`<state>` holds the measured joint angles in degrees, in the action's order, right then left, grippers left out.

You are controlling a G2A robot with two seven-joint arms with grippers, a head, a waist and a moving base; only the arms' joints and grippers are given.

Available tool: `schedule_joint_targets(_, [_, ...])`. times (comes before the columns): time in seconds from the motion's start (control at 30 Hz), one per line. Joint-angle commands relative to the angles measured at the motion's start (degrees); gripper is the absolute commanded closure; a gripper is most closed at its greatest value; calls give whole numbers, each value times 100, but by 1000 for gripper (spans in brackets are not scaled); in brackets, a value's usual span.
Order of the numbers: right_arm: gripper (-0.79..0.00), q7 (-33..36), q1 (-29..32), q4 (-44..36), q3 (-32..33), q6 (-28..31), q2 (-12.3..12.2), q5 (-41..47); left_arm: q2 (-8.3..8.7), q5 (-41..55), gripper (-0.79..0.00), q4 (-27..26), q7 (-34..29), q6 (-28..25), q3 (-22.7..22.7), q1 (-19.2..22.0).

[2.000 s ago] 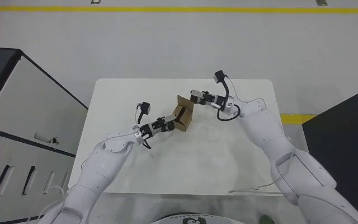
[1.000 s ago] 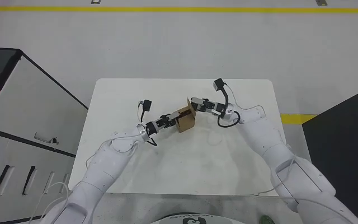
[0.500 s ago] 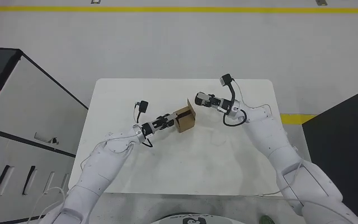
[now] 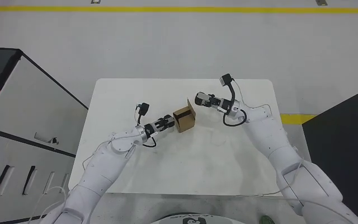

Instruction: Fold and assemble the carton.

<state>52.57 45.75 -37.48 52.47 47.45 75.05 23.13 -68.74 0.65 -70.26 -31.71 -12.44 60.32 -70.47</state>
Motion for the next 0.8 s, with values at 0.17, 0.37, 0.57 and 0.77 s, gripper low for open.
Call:
schedule_joint_targets(0.17, [-785,0,0,0,0,0,0,0,-65,-3,0,74,129,236,-156,59])
schedule_joint_targets(0.37, [-785,0,0,0,0,0,0,0,-103,-52,0,137,316,282,-209,78])
schedule_joint_targets(0.57, [-785,-91,-53,-134,11,-58,-31,-289,-106,-79,0,143,326,276,-212,83])
schedule_joint_targets(0.77, [-785,342,-344,-1170,165,-1396,-315,-1828,-106,-79,0,143,326,276,-212,83])
